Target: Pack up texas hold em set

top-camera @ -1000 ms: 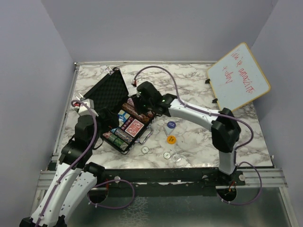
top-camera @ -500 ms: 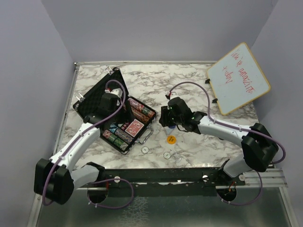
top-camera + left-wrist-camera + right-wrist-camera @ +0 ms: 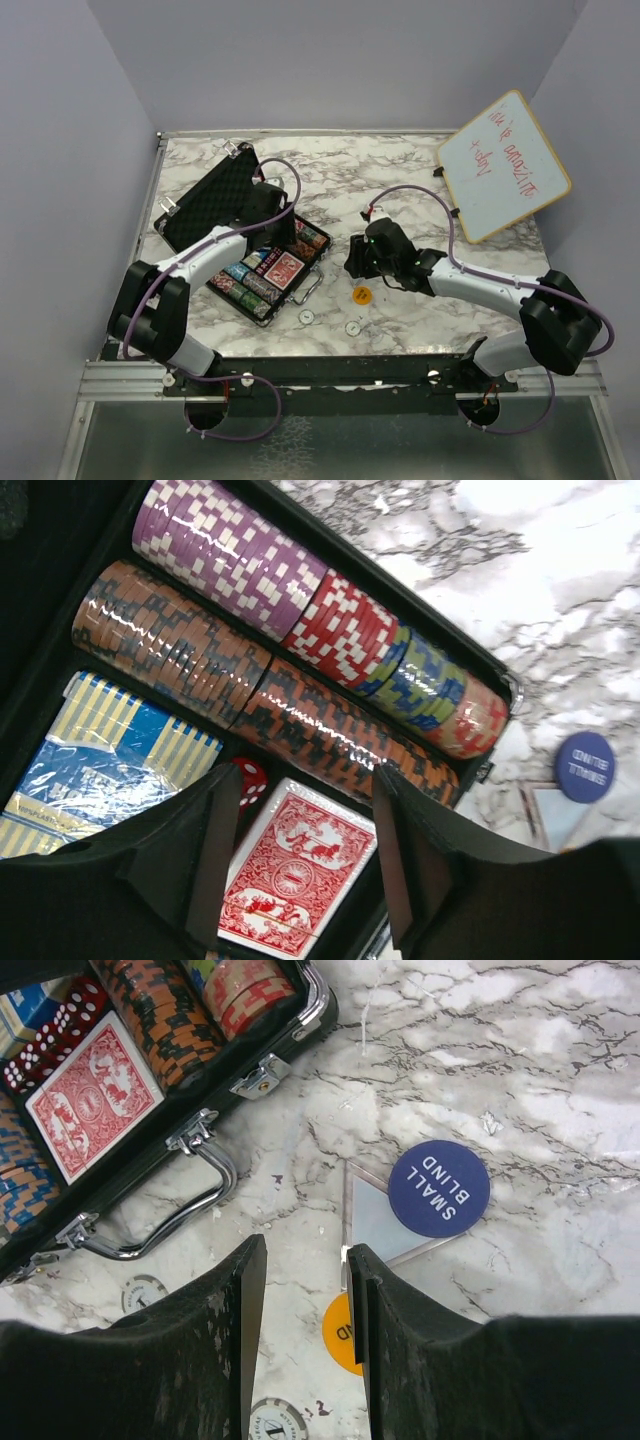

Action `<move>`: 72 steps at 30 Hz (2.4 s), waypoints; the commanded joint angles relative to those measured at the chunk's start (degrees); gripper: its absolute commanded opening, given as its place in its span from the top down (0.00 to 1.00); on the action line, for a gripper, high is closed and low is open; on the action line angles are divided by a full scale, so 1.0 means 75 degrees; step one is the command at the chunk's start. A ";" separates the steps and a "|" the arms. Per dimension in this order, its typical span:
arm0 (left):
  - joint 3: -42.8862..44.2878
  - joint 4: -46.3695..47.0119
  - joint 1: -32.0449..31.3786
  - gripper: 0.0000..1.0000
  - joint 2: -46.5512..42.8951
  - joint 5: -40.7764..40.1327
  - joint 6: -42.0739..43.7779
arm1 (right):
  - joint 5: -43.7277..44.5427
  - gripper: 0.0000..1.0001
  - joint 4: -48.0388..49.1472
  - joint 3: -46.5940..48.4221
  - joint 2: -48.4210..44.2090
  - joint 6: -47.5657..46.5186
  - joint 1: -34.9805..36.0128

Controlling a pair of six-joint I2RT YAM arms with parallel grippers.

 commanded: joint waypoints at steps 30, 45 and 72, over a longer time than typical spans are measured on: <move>-0.0669 0.0743 -0.0393 0.40 0.0069 -0.0953 -0.0608 | 0.0341 0.57 0.0145 -0.0125 0.0159 -0.0152 -0.0040; 0.1533 -0.2363 -0.0388 0.54 0.0776 -0.0170 0.2156 | 0.0118 0.58 0.0270 -0.0147 0.0366 -0.0175 -0.0039; 0.2314 -0.3108 -0.0412 0.47 0.1975 -0.0148 0.3074 | 0.0035 0.59 0.0291 -0.0050 0.0525 -0.0257 -0.0042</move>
